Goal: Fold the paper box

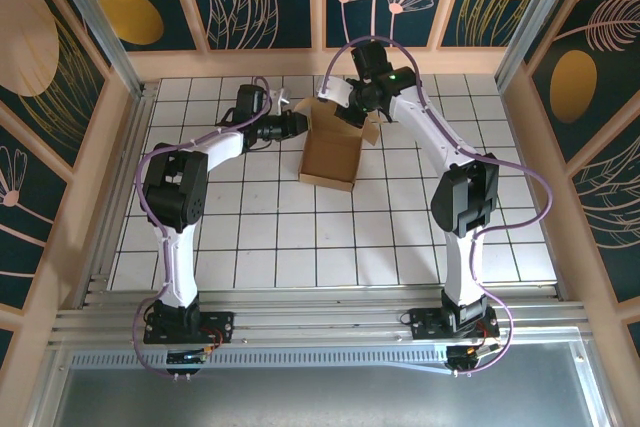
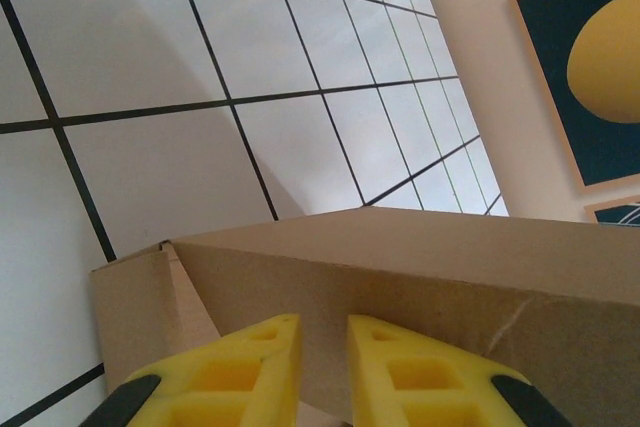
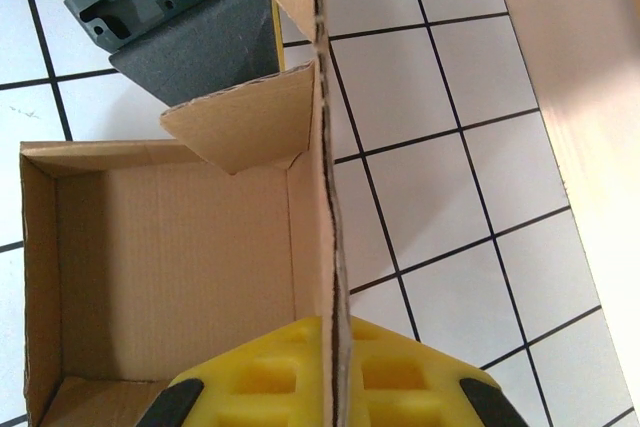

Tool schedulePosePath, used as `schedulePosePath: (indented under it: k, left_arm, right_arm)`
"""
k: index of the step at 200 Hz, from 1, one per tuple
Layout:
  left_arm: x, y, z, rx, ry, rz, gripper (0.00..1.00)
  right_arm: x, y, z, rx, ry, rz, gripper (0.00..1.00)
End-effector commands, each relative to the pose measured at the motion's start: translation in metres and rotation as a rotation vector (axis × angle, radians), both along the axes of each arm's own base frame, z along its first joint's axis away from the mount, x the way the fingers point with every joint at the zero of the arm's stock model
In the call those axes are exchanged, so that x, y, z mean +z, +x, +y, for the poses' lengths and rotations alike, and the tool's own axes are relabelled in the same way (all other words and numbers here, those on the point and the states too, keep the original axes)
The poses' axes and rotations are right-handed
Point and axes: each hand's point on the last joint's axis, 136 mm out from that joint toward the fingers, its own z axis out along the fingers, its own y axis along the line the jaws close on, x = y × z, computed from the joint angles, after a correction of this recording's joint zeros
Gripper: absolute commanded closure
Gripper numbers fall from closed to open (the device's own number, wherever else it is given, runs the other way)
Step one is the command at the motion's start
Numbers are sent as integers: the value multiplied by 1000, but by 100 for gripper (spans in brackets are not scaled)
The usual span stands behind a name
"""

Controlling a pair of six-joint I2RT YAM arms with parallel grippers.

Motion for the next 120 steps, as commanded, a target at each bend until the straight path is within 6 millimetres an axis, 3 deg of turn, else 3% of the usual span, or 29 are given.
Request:
schedulePosePath:
  k: [1,37,68,103,120]
  left_arm:
    - [6,-16,-6,-42,1,-25,80]
    - [-5,-17,8,18,87,-47,75]
    - [-14,-15,16,58,127,-37,71]
    - [-2,-15,27,103,150,-85,67]
    - [5,-15,31,120,168,-106,65]
  right_arm:
    - [-5,-3,5,-11,-5,28,100]
    - [-16,-11,4,-27,-52,-10,98]
    - [-8,-21,9,-10,-15,-57,93]
    - [-4,-31,6,-8,-16,-122,87]
    - [8,-39,18,11,9,-146,85]
